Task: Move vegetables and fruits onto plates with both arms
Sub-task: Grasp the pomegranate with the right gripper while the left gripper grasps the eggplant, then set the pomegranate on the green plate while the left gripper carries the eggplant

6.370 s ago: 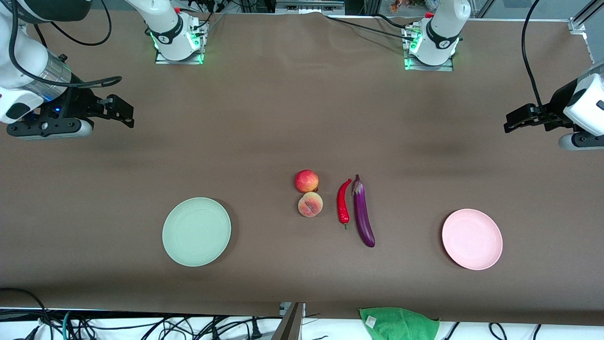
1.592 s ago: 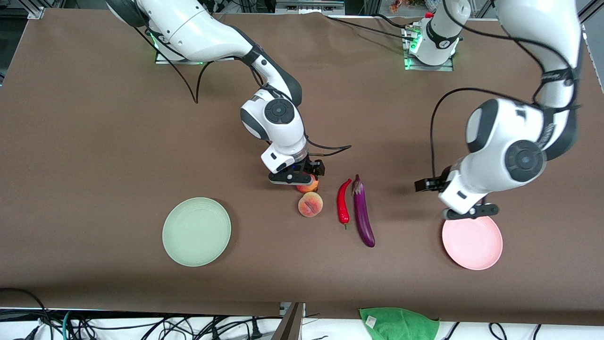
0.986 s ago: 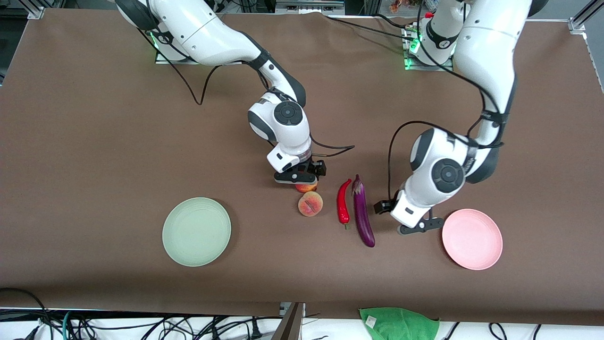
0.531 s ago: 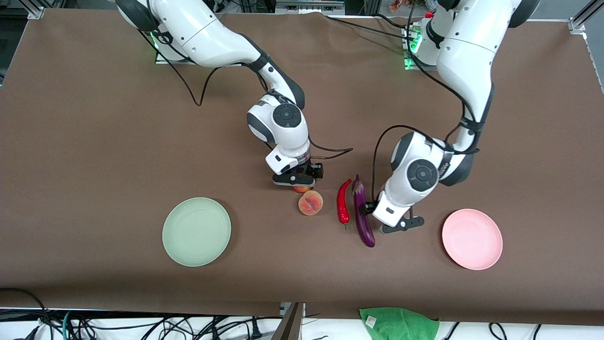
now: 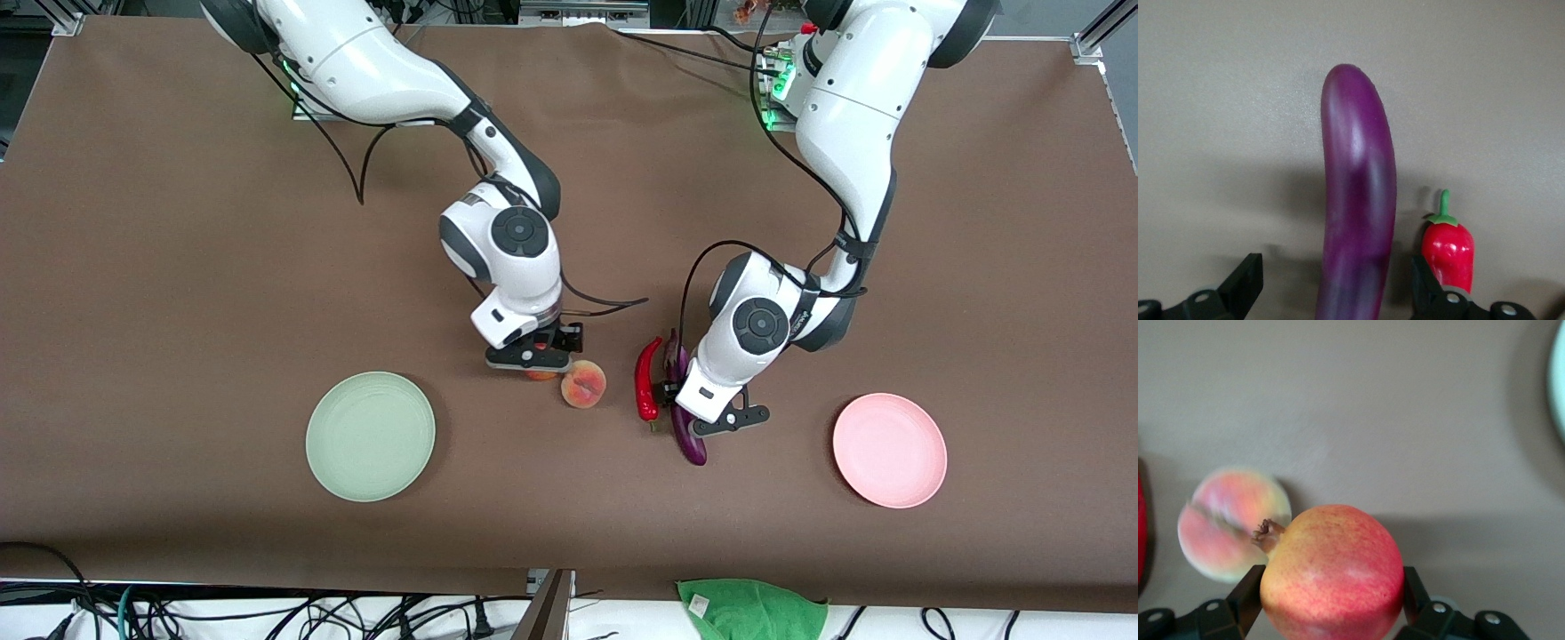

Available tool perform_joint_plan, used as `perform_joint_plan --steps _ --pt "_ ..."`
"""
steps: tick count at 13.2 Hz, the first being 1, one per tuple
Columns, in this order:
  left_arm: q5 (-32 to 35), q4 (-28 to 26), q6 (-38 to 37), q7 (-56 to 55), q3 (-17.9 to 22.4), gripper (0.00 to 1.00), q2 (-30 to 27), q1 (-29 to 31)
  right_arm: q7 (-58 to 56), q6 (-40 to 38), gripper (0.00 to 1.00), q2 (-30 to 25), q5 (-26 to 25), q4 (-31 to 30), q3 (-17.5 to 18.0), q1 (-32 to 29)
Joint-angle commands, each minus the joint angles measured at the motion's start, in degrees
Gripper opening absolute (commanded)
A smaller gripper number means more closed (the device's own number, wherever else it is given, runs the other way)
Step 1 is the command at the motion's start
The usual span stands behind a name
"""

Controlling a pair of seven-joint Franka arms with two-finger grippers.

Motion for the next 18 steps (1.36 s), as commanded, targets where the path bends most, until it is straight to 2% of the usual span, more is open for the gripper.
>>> perform_joint_plan --steps 1,2,4,7,9,10,11,16,18 --pt "1.1 1.7 1.0 -0.6 0.4 0.43 1.4 -0.5 -8.1 -4.6 0.24 -2.9 0.6 -0.2 0.8 -4.0" --pt "1.1 1.7 1.0 -0.7 0.4 0.35 1.3 -0.7 -13.5 -6.0 0.24 -3.6 2.5 -0.2 0.8 -6.1" --pt "1.2 1.7 1.0 -0.6 0.4 0.01 1.3 -0.8 -24.6 -7.7 0.24 -5.2 6.1 -0.2 0.6 -11.3" --pt "1.4 1.8 0.8 -0.2 0.4 0.00 0.6 0.0 -36.8 -7.5 0.26 -5.1 6.4 -0.7 0.6 -17.7" --pt "1.4 1.9 0.0 0.7 0.6 0.00 -1.0 0.9 -41.2 -5.7 0.30 -3.8 7.5 -0.7 0.6 -20.4" --pt "1.4 1.9 -0.8 3.3 0.6 0.00 -2.2 2.1 -41.3 -4.2 0.59 -3.4 8.0 -1.0 0.6 -20.6" --pt "1.2 2.0 -3.1 7.2 0.7 0.00 -3.2 3.5 -40.9 -3.5 1.00 -3.4 8.3 -1.4 0.6 -20.6" --pt "0.9 1.8 -8.3 29.0 1.1 0.00 -7.0 11.5 -38.3 -4.3 1.00 -4.1 10.0 -1.0 0.8 -19.7" --pt "0.9 1.6 -10.0 39.6 1.2 0.00 -7.2 16.7 -31.9 -4.7 1.00 -4.1 9.9 -0.8 2.0 -18.1"
